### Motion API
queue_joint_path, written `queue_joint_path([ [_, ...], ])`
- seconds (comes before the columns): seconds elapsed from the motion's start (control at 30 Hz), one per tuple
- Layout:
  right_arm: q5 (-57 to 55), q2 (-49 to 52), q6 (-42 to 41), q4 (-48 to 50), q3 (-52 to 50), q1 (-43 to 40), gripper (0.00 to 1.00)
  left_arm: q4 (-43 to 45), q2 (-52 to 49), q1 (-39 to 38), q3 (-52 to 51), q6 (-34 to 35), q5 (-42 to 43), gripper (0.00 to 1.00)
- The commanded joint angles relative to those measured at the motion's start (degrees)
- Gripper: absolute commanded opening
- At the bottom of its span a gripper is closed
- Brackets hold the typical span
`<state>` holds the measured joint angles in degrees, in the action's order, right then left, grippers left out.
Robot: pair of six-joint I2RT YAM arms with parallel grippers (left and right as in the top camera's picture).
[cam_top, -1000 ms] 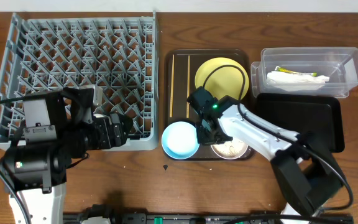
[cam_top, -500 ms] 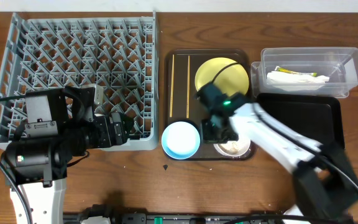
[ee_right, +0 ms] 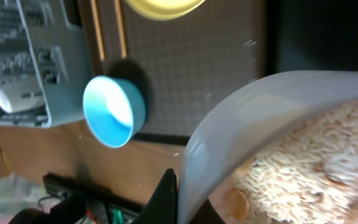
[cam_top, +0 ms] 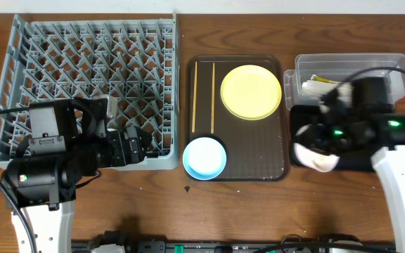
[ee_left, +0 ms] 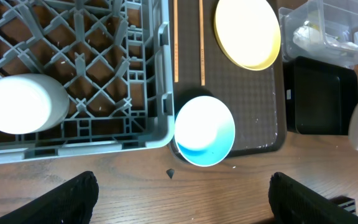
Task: Sort waste into correct bins and load items into the dishwasher
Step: 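Move the pink bowl over the black tray and tip out the rice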
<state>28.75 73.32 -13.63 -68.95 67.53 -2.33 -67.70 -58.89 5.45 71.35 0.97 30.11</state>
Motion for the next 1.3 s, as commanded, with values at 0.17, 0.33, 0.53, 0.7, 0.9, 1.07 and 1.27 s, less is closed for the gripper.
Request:
queue_joint_path([
  [0.17, 22.56, 1.46, 24.17, 9.16, -7.54, -13.42, 0.01, -0.22, -0.22, -0.2, 1.05, -1.16, 0.96, 0.88],
  [0.33, 35.06, 6.38, 26.58, 19.82, -14.05, -17.03, 0.01, -0.26, -0.22, -0.17, 1.05, -1.16, 0.96, 0.88],
  [0.53, 46.66, 12.96, 31.95, 22.01, -15.37, -22.53, 0.01, -0.9, -0.22, -0.17, 1.03, -1.16, 0.96, 0.88],
  [0.7, 47.98, 16.04, 35.34, 22.14, -15.61, -28.35, 0.01, -1.33, -0.22, -0.17, 1.03, -1.18, 0.96, 0.89],
  [0.9, 54.51, 19.17, 41.48, 21.92, -16.87, -29.66, 0.01, -1.7, -0.22, -0.2, 1.03, -1.16, 0.96, 0.89],
  [1.07, 57.7, 19.87, 42.4, 22.36, -16.96, -29.7, 0.01, -2.12, -0.2, -0.17, 1.03, -1.18, 0.96, 0.89],
  [1.27, 59.45, 19.93, 41.77, 23.15, -16.96, -30.69, 0.01, -2.1, -0.22, -0.17, 1.03, -1.18, 0.96, 0.89],
])
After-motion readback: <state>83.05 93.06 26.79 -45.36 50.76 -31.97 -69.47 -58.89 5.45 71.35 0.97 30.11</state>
